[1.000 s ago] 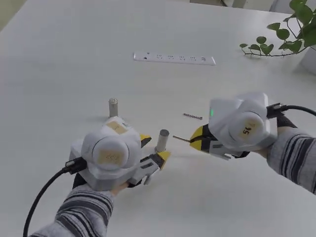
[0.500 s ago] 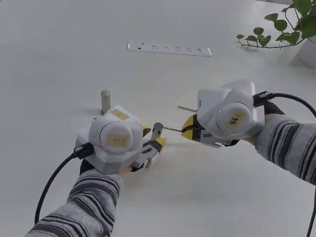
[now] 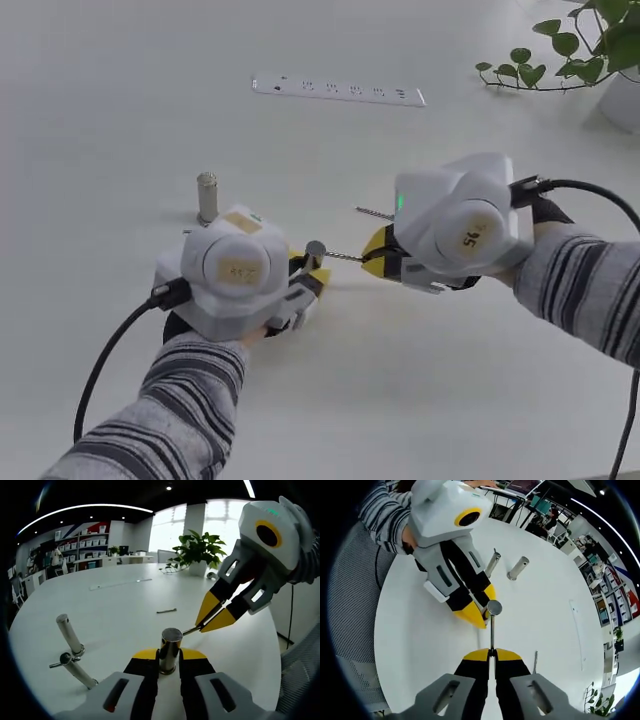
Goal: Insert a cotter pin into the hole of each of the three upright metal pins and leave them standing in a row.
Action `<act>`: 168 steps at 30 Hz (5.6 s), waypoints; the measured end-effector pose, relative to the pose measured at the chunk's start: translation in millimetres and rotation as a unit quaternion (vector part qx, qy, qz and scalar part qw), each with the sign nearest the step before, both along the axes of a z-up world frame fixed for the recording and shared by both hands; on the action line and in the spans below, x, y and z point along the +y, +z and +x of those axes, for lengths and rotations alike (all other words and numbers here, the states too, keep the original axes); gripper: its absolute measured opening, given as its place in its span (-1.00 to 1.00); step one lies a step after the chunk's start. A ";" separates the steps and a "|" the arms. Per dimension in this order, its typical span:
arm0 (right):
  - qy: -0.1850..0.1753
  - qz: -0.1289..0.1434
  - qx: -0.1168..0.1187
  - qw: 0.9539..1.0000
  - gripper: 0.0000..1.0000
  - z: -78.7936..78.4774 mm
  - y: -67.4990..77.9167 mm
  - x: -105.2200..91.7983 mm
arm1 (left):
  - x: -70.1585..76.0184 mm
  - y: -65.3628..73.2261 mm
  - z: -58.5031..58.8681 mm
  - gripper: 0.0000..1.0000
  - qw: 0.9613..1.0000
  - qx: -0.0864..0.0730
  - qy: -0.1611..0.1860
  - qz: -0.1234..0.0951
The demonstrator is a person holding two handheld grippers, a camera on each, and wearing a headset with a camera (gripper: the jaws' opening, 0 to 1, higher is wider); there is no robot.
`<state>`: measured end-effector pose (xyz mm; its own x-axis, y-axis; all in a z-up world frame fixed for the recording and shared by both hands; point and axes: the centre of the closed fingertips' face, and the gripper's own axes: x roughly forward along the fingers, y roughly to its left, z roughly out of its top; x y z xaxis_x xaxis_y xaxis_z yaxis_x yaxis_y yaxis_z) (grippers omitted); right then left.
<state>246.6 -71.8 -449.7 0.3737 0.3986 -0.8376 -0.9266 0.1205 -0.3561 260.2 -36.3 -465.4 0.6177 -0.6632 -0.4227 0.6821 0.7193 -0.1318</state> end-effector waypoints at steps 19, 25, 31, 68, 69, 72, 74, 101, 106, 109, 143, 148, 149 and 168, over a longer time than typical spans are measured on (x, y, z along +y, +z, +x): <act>0.019 0.000 -0.008 1.000 -1.00 -1.5 9.5 15.6 | -0.3 -3.9 1.1 -0.79 1.000 -0.001 0.006 0.002; 0.024 -0.001 -0.012 1.000 -1.00 0.9 9.2 21.0 | 0.3 -4.9 1.3 -0.79 1.000 0.001 0.009 0.002; 0.037 -0.003 -0.019 0.999 -1.00 2.6 9.1 26.2 | 0.7 -5.2 0.8 -0.79 1.000 0.005 0.014 -0.001; -0.027 0.074 0.005 0.997 -1.00 3.9 12.5 30.1 | 1.1 -6.4 1.3 -0.79 0.999 0.004 0.044 0.004; -0.028 0.074 0.005 0.997 -1.00 4.2 12.6 30.4 | 1.3 -6.4 1.4 -0.79 0.999 0.005 0.045 0.004; -0.027 0.075 0.007 0.997 -1.00 4.7 13.4 31.8 | 1.6 -6.0 1.4 -0.79 0.999 0.005 0.046 0.004; -0.023 0.071 0.007 0.997 -1.00 4.7 13.5 32.2 | 1.5 -6.1 1.5 -0.79 0.999 0.004 0.046 0.005; -0.034 0.067 0.006 0.997 -0.94 6.3 13.4 30.7 | 1.3 -12.2 -3.9 -0.57 0.999 -0.005 0.012 0.046; -0.054 0.106 0.028 0.992 -0.77 6.7 19.2 39.4 | 6.3 -6.9 -9.8 -0.42 0.999 0.032 0.032 -0.003; -0.073 0.129 0.058 0.987 -0.69 6.4 18.9 47.0 | 12.8 -4.7 -14.1 -0.36 0.999 0.028 0.029 0.020; -0.104 0.137 0.118 0.978 -0.84 11.8 4.7 59.4 | 69.0 40.8 -56.0 0.31 0.998 0.012 0.063 0.013; -0.098 0.133 0.114 0.980 -0.84 14.5 9.2 64.5 | 84.4 46.8 -51.9 0.45 0.997 -0.002 0.072 0.015; -0.097 0.133 0.114 0.980 -0.84 15.5 10.2 66.0 | 86.6 47.9 -51.1 0.48 0.997 -0.003 0.074 0.015; -0.088 0.119 0.126 0.981 -0.84 32.2 4.6 75.2 | 103.6 51.3 -38.9 0.92 0.996 -0.020 0.086 0.011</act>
